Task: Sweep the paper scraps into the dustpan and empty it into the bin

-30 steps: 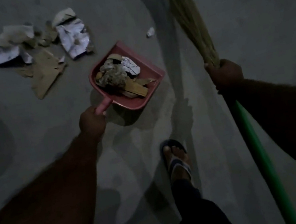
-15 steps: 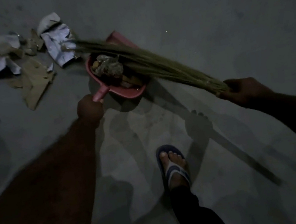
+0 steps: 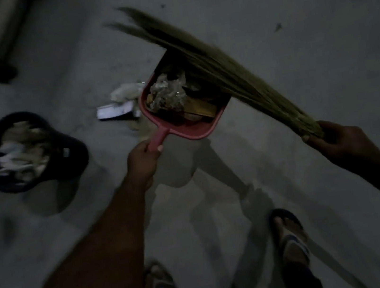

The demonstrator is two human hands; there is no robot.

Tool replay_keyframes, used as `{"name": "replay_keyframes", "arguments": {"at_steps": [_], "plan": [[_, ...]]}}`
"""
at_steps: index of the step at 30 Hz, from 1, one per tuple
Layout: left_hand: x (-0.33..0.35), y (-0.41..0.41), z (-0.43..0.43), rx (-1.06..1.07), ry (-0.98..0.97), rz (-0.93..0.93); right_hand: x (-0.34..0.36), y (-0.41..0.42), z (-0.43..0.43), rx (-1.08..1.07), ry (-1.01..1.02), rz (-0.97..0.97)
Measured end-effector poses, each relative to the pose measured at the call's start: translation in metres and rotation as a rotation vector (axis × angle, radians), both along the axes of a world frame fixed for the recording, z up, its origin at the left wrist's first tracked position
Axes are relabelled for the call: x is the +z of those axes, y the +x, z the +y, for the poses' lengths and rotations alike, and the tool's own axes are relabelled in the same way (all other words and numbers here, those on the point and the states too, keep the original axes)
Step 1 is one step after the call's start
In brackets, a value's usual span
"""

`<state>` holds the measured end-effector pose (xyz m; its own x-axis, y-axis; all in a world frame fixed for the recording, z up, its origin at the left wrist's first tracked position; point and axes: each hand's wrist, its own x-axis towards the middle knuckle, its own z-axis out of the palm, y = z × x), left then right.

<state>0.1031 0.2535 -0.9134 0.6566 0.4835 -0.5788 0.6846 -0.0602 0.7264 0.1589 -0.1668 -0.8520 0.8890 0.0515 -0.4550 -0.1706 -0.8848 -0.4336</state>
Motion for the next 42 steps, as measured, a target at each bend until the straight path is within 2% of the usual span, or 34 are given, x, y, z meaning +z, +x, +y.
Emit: {"name": "replay_keyframes", "arguments": {"at_steps": [7,10,15,18,20,23,26,30,36,42], "plan": [[0.106,-0.088,0.167,0.16,0.014,0.068,0.04,0.005,0.189,0.152,0.163,-0.04],[0.145,-0.129,0.243,0.254,0.093,0.13,0.047,0.001,0.267,0.223,0.232,-0.063],[0.205,-0.174,0.353,0.155,0.426,0.333,0.047,-0.019,0.369,0.332,0.285,-0.085],[0.22,-0.185,0.395,0.022,0.771,0.355,0.036,-0.033,0.4,0.353,0.287,-0.103],[0.217,-0.188,0.407,-0.112,1.008,0.402,0.028,-0.043,0.411,0.349,0.266,-0.077],[0.202,-0.185,0.402,-0.151,1.163,0.437,0.016,-0.055,0.418,0.356,0.222,-0.049],[0.188,-0.178,0.379,-0.092,1.18,0.428,0.006,-0.065,0.422,0.387,0.165,-0.014],[0.185,-0.173,0.346,-0.008,1.168,0.31,-0.001,-0.075,0.426,0.419,0.129,0.038],[0.204,-0.176,0.342,0.054,1.323,0.231,-0.004,-0.084,0.427,0.359,0.177,0.075],[0.214,-0.163,0.327,0.182,1.285,0.109,0.0,-0.076,0.424,0.329,0.193,0.073]]}}
